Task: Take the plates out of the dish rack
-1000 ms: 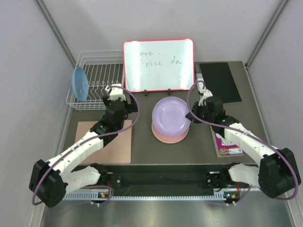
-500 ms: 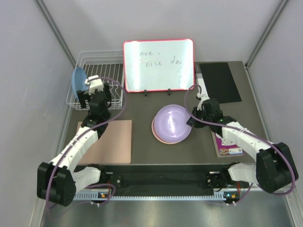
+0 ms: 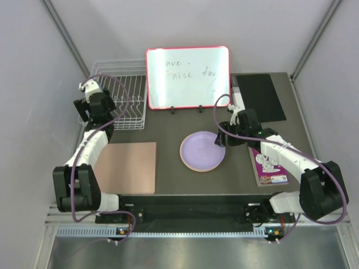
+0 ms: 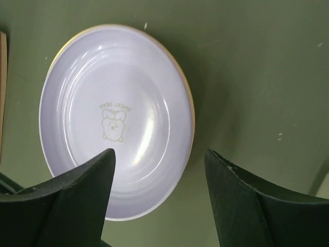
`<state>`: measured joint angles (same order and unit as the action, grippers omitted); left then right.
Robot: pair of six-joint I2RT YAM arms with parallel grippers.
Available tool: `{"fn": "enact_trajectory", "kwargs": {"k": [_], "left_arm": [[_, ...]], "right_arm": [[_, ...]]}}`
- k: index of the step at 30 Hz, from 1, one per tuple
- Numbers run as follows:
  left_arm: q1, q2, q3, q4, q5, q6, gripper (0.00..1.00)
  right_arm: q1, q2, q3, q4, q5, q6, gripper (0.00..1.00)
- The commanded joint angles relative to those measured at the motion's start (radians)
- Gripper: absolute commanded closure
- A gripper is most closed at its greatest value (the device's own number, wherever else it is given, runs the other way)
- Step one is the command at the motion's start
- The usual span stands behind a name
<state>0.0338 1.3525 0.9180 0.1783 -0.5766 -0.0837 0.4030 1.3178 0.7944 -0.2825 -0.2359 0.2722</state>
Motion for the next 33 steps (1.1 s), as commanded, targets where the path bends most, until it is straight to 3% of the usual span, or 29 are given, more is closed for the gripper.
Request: {"fn": "enact_trajectory", "kwargs": {"k": [1, 4, 8, 18, 23, 26, 28, 29, 31, 33], "left_arm": [[0.078, 0.071, 0.085, -0.005, 0.076, -0.036, 0.01], [0.126, 0.118, 0.107, 0.029, 0.101, -0.03, 0.01], [0.175, 0.161, 0.119, 0.09, 0.116, -0.038, 0.01], [0.209, 0.361, 0.229, 0.153, 0.115, -0.008, 0.1], [0.216, 0.427, 0.28, 0.135, 0.107, -0.007, 0.41], [0.216, 0.425, 0.279, 0.148, 0.109, 0.012, 0.69], [0.216, 0.422, 0.282, 0.15, 0.107, 0.024, 0.77], [0.218, 0.421, 0.288, 0.142, 0.104, 0.03, 0.88], [0.218, 0.409, 0.283, 0.15, 0.107, 0.033, 0.98], [0.216, 0.399, 0.278, 0.153, 0.113, 0.035, 1.0]], "right_arm": [[0.0, -0.038, 0.092, -0.069, 0.157, -0.036, 0.3], [-0.001, -0.106, 0.083, -0.069, 0.23, -0.03, 0.26], [-0.001, -0.164, 0.063, -0.031, 0.218, -0.021, 0.23], [-0.001, -0.103, 0.072, -0.001, 0.172, -0.016, 0.22], [-0.001, -0.086, 0.089, -0.015, 0.172, -0.025, 0.22], [-0.001, -0.088, 0.083, -0.012, 0.181, -0.024, 0.22], [-0.001, -0.085, 0.074, -0.007, 0.181, -0.021, 0.22], [-0.001, -0.083, 0.072, -0.004, 0.179, -0.019, 0.22], [-0.001, -0.077, 0.063, 0.0, 0.178, -0.016, 0.22], [-0.001, -0.075, 0.06, 0.005, 0.176, -0.014, 0.22]]}}
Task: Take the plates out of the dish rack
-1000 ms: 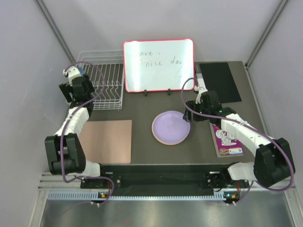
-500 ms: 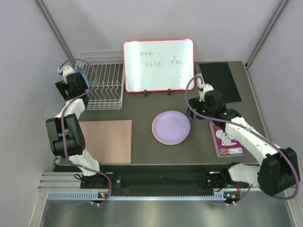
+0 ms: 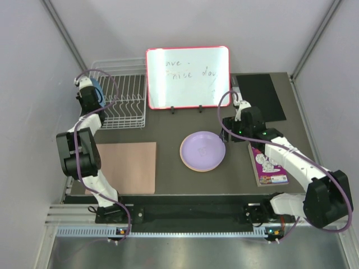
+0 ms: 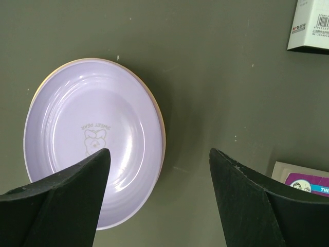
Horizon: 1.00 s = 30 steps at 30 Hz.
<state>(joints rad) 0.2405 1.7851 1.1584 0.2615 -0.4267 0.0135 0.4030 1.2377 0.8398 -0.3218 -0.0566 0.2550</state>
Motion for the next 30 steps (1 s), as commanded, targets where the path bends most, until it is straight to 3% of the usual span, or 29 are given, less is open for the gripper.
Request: {"fn": "enact_trajectory", "kwargs": {"k": [1, 5, 13, 19, 23, 30], "left_arm": [[0.01, -0.038, 0.038, 0.068, -0.034, -0.064, 1.0], [-0.001, -0.097, -0.001, 0.087, -0.043, -0.054, 1.0], [-0.131, -0.184, -0.071, 0.249, -0.333, 0.132, 1.0], [-0.207, -0.274, -0.108, 0.294, -0.432, 0.171, 1.0], [-0.266, -0.369, -0.065, 0.046, -0.376, 0.059, 1.0], [-0.334, -0.545, -0.071, -0.23, -0.059, -0.269, 1.0]], "right_arm": [[-0.001, 0.009, 0.01, 0.046, -0.002, 0.0, 0.22], [-0.001, 0.012, 0.002, 0.047, 0.001, 0.0, 0.22], [0.0, 0.011, -0.007, 0.058, 0.001, 0.0, 0.22], [-0.001, -0.015, -0.018, 0.055, 0.004, 0.004, 0.21], [-0.001, -0.046, -0.022, 0.062, 0.011, 0.006, 0.2], [0.0, -0.093, -0.001, 0.114, -0.048, 0.03, 0.17]]}}
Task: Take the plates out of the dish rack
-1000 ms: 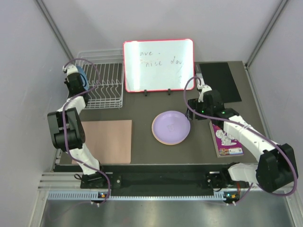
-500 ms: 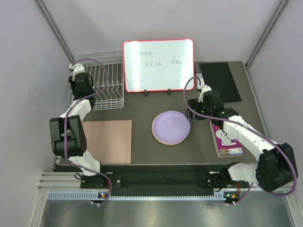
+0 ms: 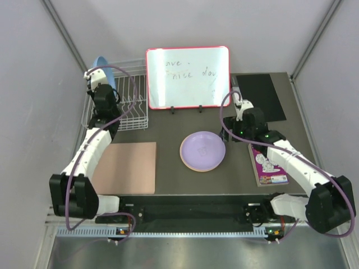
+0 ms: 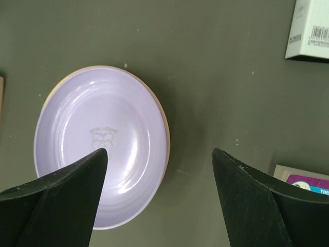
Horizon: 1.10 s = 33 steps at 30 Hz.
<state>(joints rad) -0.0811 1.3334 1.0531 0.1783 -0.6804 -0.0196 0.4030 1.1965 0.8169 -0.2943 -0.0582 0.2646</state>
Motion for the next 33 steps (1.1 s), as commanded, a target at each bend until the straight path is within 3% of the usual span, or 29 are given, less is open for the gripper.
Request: {"fn": "enact_trajectory", "kwargs": {"k": [1, 3, 7, 14, 27, 30, 33], "left_arm": [[-0.013, -0.127, 0.012, -0.152, 0.262, -0.262, 1.0], [-0.019, -0.163, -0.019, -0.163, 0.449, -0.372, 1.0], [-0.069, -0.233, -0.169, -0.099, 0.663, -0.532, 1.0], [-0.279, -0.237, -0.283, -0.046, 0.676, -0.628, 1.0], [-0.502, -0.217, -0.317, 0.021, 0.713, -0.678, 1.0], [-0.531, -0.221, -0.326, 0.05, 0.726, -0.68, 1.0], [-0.543, -0.218, -0.321, 0.061, 0.746, -0.674, 1.0]], "right_arm": [[-0.001, -0.058, 0.021, 0.099, -0.061, 0.025, 0.17], [-0.001, -0.069, 0.015, 0.133, -0.104, 0.054, 0.17], [-0.001, -0.08, -0.011, 0.286, -0.199, 0.117, 0.17], [0.008, -0.055, -0.03, 0.469, -0.311, 0.225, 0.16], [0.023, 0.017, -0.045, 0.518, -0.345, 0.231, 0.18], [0.023, 0.037, -0.042, 0.517, -0.345, 0.228, 0.2], [0.023, 0.058, -0.048, 0.527, -0.35, 0.225, 0.33]]}}
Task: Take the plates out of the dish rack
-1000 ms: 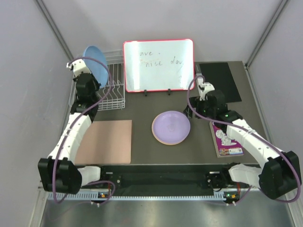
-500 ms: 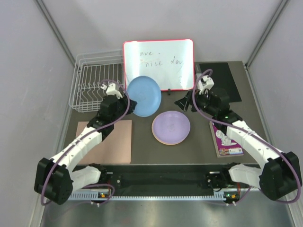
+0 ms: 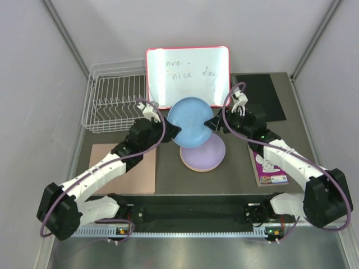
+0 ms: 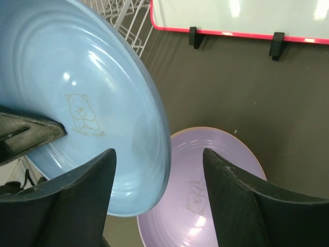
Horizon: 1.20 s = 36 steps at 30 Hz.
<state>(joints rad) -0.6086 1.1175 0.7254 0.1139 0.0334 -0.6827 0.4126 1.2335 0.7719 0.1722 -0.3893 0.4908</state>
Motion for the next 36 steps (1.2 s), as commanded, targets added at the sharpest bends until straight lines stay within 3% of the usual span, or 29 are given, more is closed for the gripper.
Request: {"fn": "enact_trajectory", "kwargs": {"k": [1, 3, 4, 11, 12, 13, 14, 17, 18, 27, 36], "left_arm": [[-0.017, -0.002, 0.006, 0.124, 0.039, -0.009, 1.0], [-0.019, -0.01, 0.0, 0.118, 0.034, -0.011, 1.0], [-0.019, -0.018, -0.004, 0.118, 0.025, -0.008, 1.0], [-0.019, -0.058, -0.032, 0.124, -0.012, 0.023, 0.99], [-0.019, -0.053, -0.032, 0.122, -0.012, 0.031, 0.94], [-0.019, -0.05, -0.029, 0.118, -0.009, 0.035, 0.84], [-0.019, -0.045, -0.021, 0.11, -0.013, 0.044, 0.51], [-0.02, -0.045, -0.014, 0.05, -0.086, 0.08, 0.08], [-0.019, -0.051, -0.014, 0.02, -0.111, 0.093, 0.01], [-0.02, -0.162, -0.096, -0.109, -0.467, 0.305, 0.01], [-0.02, -0.214, -0.181, -0.166, -0.549, 0.348, 0.01]], "right_arm": [[0.015, 0.024, -0.005, 0.062, -0.019, -0.004, 0.48], [0.014, 0.012, -0.022, 0.062, -0.002, -0.003, 0.68], [0.014, 0.001, -0.031, 0.064, 0.01, 0.002, 0.99], [0.014, -0.124, -0.069, 0.007, 0.082, -0.049, 1.0], [0.014, -0.138, -0.071, -0.02, 0.098, -0.05, 1.0], [0.014, -0.149, -0.072, -0.04, 0.112, -0.051, 1.0], [0.014, -0.167, -0.069, -0.065, 0.145, -0.052, 1.0], [0.012, -0.183, -0.057, -0.169, 0.208, -0.072, 1.0], [0.012, -0.183, -0.051, -0.248, 0.223, -0.077, 1.0], [0.008, -0.089, -0.028, -0.393, 0.231, -0.116, 1.0], [0.008, -0.014, -0.013, -0.373, 0.208, -0.124, 1.0]]}}
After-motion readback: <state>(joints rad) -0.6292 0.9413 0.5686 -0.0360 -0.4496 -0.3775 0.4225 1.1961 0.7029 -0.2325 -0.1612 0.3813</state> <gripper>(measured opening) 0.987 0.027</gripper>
